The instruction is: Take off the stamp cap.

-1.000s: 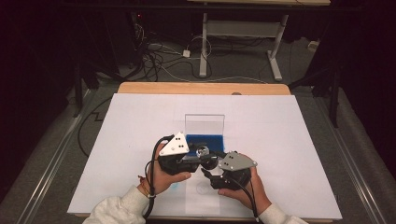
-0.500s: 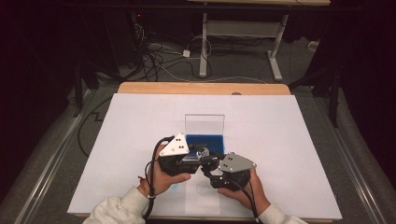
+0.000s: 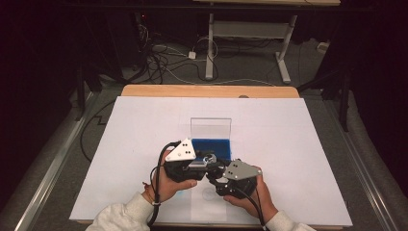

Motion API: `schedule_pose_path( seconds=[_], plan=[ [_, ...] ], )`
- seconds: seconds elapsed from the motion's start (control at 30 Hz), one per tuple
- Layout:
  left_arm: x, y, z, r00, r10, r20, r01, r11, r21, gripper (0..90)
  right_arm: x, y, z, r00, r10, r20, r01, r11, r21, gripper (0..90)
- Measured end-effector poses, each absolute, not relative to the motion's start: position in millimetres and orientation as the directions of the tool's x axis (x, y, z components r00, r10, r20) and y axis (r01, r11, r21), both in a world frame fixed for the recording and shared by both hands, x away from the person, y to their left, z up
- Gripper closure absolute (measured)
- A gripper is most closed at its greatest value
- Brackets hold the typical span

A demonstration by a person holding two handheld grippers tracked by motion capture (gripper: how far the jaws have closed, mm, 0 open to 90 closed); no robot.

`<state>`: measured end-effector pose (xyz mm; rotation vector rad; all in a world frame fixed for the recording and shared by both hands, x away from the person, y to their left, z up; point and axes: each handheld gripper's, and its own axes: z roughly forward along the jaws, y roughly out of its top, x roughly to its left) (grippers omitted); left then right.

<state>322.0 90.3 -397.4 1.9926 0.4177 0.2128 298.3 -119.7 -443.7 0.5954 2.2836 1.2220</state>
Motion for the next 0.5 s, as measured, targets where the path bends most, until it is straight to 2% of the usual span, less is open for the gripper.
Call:
schedule_pose_path(
  seconds=[0.17, 0.5],
  plan=[
    [322.1, 90.5, -396.8, 0.924, 0.381, -0.038, 0.199, -0.393, 0.898, 55.0, 297.4, -118.5, -443.7, -0.795, 0.569, -0.21, 0.148, 0.518, 0.842, 37.9],
    [320.1, 91.0, -397.0, 0.926, 0.376, -0.039, 0.195, -0.387, 0.901, 55.0, 298.2, -121.3, -444.3, -0.813, 0.564, -0.143, 0.18, 0.477, 0.86, 38.1]
  ],
)
